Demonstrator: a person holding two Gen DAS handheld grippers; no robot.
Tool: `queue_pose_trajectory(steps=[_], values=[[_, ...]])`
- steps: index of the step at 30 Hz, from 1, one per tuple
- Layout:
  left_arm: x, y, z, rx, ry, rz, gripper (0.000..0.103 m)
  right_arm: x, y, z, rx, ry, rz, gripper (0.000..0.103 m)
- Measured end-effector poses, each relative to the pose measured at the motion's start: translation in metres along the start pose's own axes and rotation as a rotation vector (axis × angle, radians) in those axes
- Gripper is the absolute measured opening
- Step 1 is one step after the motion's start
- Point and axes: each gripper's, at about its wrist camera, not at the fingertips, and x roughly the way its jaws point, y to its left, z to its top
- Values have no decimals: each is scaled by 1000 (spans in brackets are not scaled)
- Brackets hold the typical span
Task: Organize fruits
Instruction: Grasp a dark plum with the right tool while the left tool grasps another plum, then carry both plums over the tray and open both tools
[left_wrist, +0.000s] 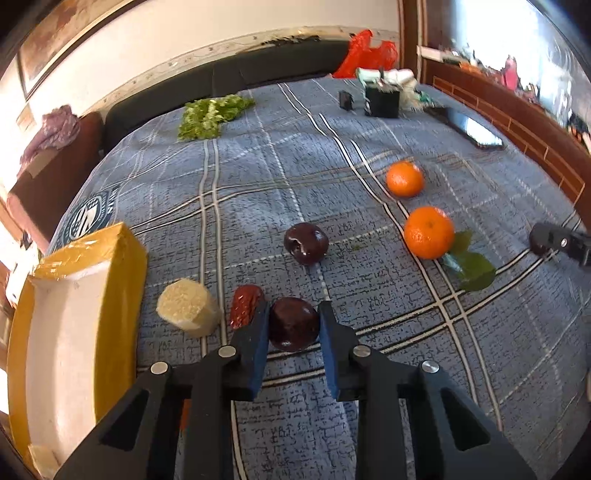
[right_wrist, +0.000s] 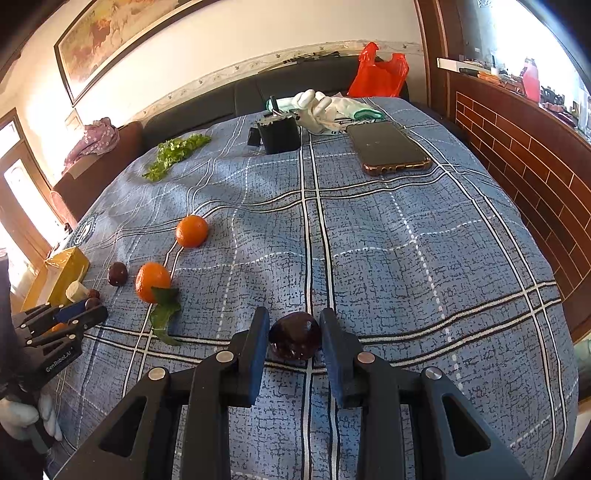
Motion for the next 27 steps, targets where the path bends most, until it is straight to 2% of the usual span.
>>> queue_pose_trajectory(steps=[4, 8, 12, 16, 20, 23, 27], values=[[-33, 15, -5, -87, -54, -50, 25, -5, 2, 0, -3, -23, 27, 30], [-79, 46, -16, -183, -112, -102, 25, -21, 10, 4, -6, -68, 129, 31], [-112, 91, -28, -264, -143, -109, 25, -41, 39, 10, -10, -45, 275, 31], [-131, 141, -45, -339, -158, -38, 25, -51, 94, 16, -53, -15, 404, 31], [-135, 193, -66, -416, -138, 36, 25, -46, 169, 13, -122, 53, 538, 31], [-128, 226, -80, -461, -105, 77, 25, -36, 228, 2, -195, 103, 589, 32], [-108, 259, -94, -497, -47, 100, 25, -18, 296, -17, -298, 158, 607, 32]])
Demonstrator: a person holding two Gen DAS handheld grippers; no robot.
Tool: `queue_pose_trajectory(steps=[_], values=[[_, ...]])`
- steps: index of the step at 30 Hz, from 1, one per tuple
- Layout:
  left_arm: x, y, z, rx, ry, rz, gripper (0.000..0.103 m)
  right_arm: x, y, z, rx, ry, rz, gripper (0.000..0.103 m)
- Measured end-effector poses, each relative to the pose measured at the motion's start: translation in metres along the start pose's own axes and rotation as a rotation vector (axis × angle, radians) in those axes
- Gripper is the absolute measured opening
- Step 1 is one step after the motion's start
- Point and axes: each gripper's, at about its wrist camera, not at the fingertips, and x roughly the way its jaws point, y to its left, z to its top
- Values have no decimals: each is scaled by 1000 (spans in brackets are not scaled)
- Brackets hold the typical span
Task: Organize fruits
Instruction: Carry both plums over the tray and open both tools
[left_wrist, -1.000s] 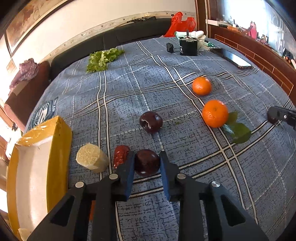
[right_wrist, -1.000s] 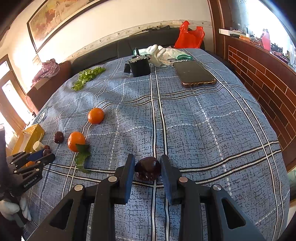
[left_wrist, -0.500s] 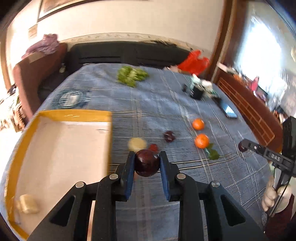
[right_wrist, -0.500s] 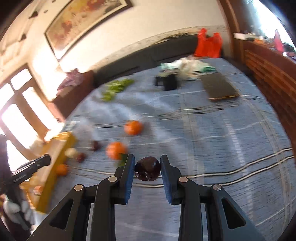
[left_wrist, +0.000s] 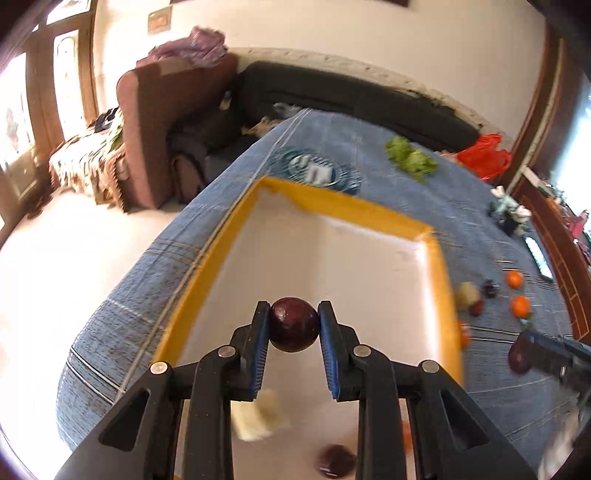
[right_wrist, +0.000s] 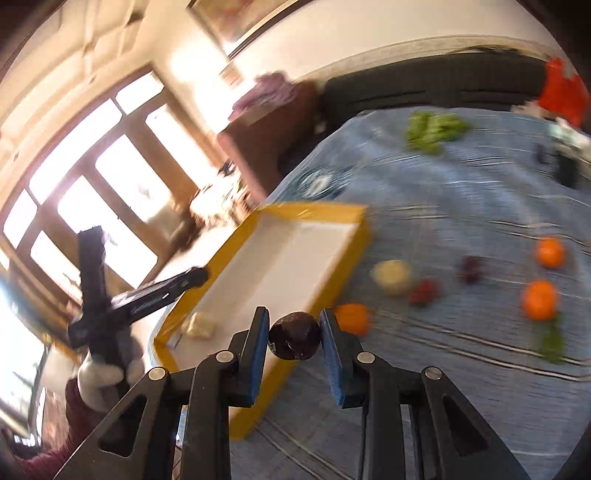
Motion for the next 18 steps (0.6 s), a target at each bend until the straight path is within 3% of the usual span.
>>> queue_pose_trajectory(steps=[7, 15, 18], values=[[30, 21, -2, -28, 87, -5, 26, 74, 49, -9, -128, 101, -79, 32], [39, 24, -4, -59, 119, -4, 27, 106, 50, -14, -153, 154, -118, 33], [31, 25, -5, -74, 109, 4, 44, 108, 48, -12, -147, 149, -117, 33]])
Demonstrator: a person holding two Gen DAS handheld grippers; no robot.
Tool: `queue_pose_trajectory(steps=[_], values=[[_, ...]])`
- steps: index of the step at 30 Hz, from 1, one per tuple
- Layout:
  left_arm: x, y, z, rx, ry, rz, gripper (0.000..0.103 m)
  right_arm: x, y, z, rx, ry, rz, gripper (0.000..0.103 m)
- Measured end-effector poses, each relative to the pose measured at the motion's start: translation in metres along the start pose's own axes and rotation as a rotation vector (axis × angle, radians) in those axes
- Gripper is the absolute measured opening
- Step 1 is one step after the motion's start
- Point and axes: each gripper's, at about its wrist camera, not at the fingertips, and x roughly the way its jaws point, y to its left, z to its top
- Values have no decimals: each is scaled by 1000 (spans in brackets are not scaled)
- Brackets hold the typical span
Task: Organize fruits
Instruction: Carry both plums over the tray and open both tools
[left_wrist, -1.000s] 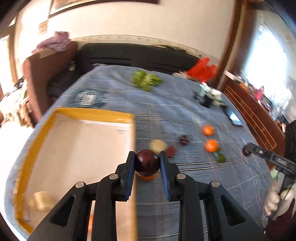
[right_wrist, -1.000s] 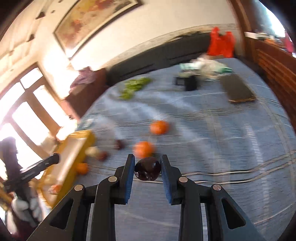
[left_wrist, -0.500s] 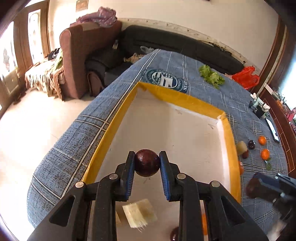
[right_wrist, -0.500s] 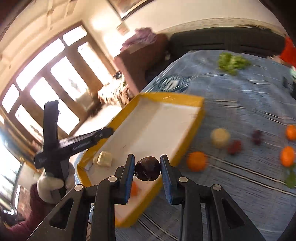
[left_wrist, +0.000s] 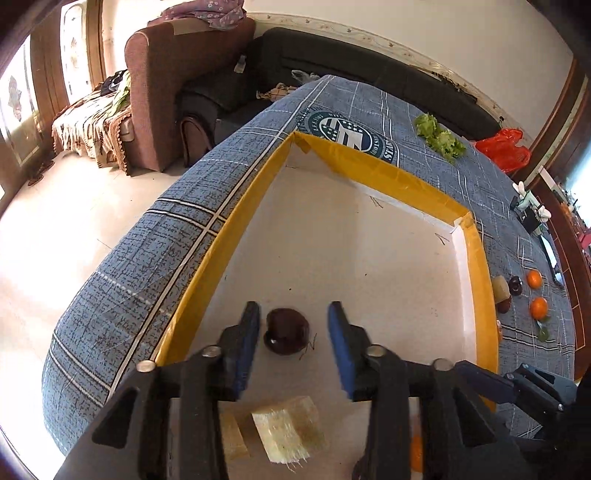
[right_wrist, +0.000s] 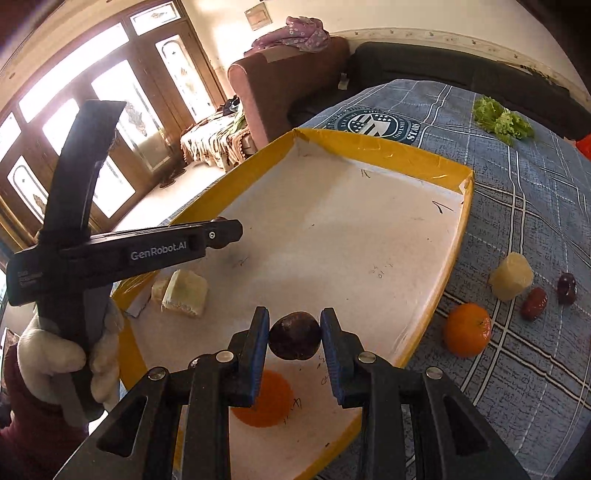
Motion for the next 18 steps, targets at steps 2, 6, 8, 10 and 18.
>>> queue_pose_trajectory(steps=[2, 6, 8, 10, 18], values=[[-9, 1, -1, -6, -21, 2, 46, -4, -2, 1, 13, -11, 17, 35], [-31, -1, -2, -23, -57, -10, 51, -32, -2, -2, 18, -66, 22, 43], [-43, -6, -5, -25, -80, -22, 53, -49, -8, -4, 28, -104, 14, 44], [-55, -14, -8, -18, -102, -41, 59, -70, -19, -7, 48, -143, -2, 49], [-72, -78, -27, 99, -113, -124, 66, -147, -97, -41, 195, -255, -152, 58]])
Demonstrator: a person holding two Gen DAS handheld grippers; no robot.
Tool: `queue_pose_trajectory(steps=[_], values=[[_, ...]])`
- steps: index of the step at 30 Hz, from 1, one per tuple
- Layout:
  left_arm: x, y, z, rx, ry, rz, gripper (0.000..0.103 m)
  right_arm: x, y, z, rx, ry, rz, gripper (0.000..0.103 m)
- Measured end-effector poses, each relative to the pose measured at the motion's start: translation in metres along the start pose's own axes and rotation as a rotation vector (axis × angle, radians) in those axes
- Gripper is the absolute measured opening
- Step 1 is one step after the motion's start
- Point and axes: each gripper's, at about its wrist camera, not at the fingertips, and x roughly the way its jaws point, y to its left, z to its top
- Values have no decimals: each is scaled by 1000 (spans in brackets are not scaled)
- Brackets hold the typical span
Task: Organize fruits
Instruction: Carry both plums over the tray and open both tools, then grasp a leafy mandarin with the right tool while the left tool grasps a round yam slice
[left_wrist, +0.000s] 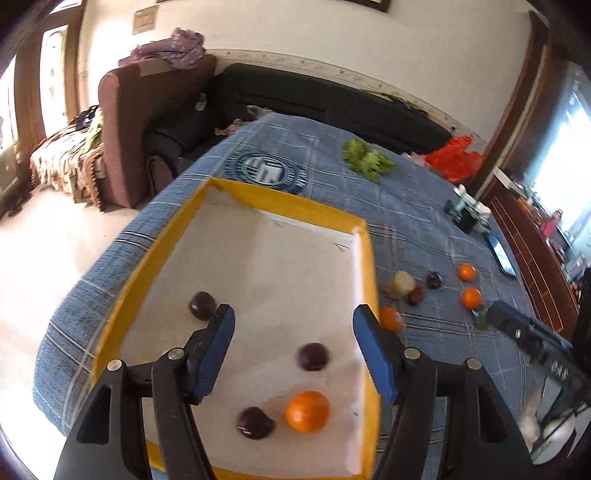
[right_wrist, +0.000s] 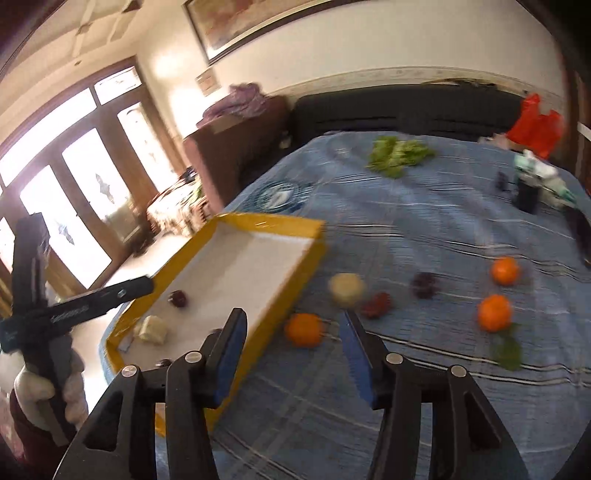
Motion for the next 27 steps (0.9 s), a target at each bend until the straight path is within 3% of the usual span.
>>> queue_pose_trajectory(steps=[7, 12, 20, 27], values=[[20, -50, -15, 78, 52, -54, 67, -39, -84, -15, 134, -34, -135, 59], [41, -80, -23, 136, 94, -71, 67, -38, -122, -21, 209, -14, -171, 59], [63, -104, -27, 207, 116, -70, 67, -7, -139, -14, 237, 20, -179, 59], [73, -119, -32, 300, 115, -93, 67, 26, -150, 3, 214, 48, -239, 60]])
